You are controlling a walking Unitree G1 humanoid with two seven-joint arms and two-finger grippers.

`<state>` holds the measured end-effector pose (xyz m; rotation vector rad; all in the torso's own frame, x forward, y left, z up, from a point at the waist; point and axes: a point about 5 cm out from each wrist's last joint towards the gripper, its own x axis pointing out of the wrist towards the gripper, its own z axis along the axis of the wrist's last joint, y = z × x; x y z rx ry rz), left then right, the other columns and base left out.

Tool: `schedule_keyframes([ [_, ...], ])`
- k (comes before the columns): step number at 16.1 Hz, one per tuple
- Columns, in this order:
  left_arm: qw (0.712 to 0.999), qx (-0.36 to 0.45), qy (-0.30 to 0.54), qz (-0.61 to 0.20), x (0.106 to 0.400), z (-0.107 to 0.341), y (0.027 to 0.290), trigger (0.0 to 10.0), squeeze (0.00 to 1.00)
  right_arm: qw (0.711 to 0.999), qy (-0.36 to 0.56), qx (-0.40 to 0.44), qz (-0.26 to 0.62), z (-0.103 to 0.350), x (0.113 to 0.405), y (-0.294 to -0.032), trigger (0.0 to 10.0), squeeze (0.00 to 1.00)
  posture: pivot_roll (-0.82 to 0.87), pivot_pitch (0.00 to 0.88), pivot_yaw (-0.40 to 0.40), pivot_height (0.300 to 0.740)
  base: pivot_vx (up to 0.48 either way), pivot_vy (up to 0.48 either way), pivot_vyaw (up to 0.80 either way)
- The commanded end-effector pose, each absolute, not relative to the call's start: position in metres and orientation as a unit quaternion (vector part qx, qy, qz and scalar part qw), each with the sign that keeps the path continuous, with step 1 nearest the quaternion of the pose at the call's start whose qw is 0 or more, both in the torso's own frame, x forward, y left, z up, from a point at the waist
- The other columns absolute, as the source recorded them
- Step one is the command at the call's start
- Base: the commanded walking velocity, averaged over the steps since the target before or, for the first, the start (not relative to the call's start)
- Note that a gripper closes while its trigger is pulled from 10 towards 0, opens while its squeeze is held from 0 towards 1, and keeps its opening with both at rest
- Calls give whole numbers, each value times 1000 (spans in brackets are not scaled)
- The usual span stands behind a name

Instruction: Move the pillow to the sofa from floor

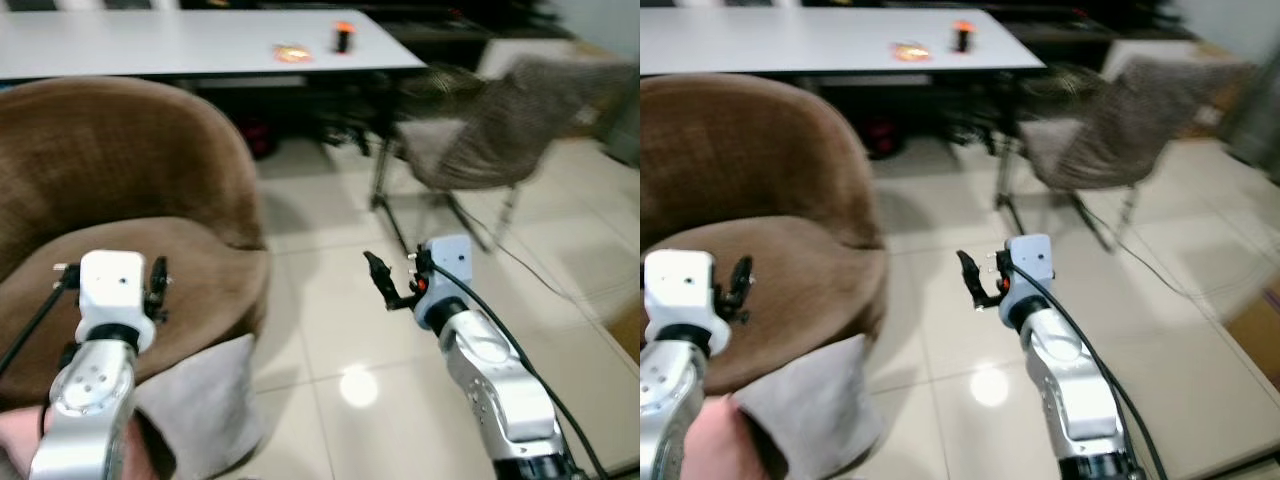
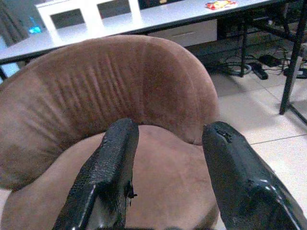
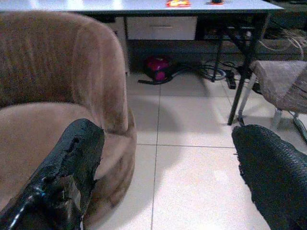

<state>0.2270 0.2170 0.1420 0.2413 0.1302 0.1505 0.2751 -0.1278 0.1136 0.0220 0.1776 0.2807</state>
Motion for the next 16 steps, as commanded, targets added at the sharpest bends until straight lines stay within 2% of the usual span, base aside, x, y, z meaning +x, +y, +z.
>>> schedule_keyframes([
  [1, 987, 126, 59, 75, 226, 144, 216, 10000, 0, 987, 88, 11, 136, 114, 276, -131, 10000, 1000, -31, 0, -50, 740, 0, -480, 800],
  [11, 989, 107, 60, 78, 219, 142, 213, 10000, 0, 985, 91, 12, 147, 113, 276, -130, 10000, 1000, -14, 0, -75, 740, 0, 0, 800],
  [16, 988, 134, 45, 68, 219, 144, 210, 10000, 0, 986, 92, 15, 136, 112, 277, -131, 10000, 1000, -13, 0, -75, 740, 0, 0, 800],
])
